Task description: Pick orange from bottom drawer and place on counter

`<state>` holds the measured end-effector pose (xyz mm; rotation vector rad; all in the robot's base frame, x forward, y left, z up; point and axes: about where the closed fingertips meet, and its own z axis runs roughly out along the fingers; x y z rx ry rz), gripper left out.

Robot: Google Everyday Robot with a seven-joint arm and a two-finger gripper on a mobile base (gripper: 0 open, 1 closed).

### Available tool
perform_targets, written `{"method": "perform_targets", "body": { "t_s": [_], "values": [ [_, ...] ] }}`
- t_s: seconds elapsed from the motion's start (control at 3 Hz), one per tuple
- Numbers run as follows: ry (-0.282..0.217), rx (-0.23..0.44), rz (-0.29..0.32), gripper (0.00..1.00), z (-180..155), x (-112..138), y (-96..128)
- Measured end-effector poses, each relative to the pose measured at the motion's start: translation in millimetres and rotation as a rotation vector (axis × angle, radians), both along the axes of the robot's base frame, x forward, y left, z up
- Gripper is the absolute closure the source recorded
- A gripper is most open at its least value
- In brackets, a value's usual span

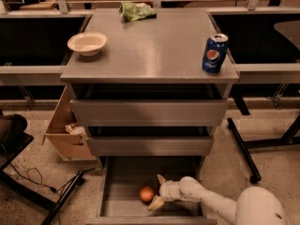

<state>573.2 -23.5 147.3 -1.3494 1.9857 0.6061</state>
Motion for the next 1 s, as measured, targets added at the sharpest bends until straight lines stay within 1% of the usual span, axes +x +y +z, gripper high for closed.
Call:
{"method": "perform_targets", "body": {
  "t_s": [0.33,0.67,1.0],
  "values": [
    [0.027,0.047,0.017,0.18,-11.4,0.8,21.4],
    [0.059,0.081,0.041,0.41,-13.9,-2.1,44.0],
    [0.063,0.084,0.047,0.66,-14.0,-3.1,47.0]
  ]
}}
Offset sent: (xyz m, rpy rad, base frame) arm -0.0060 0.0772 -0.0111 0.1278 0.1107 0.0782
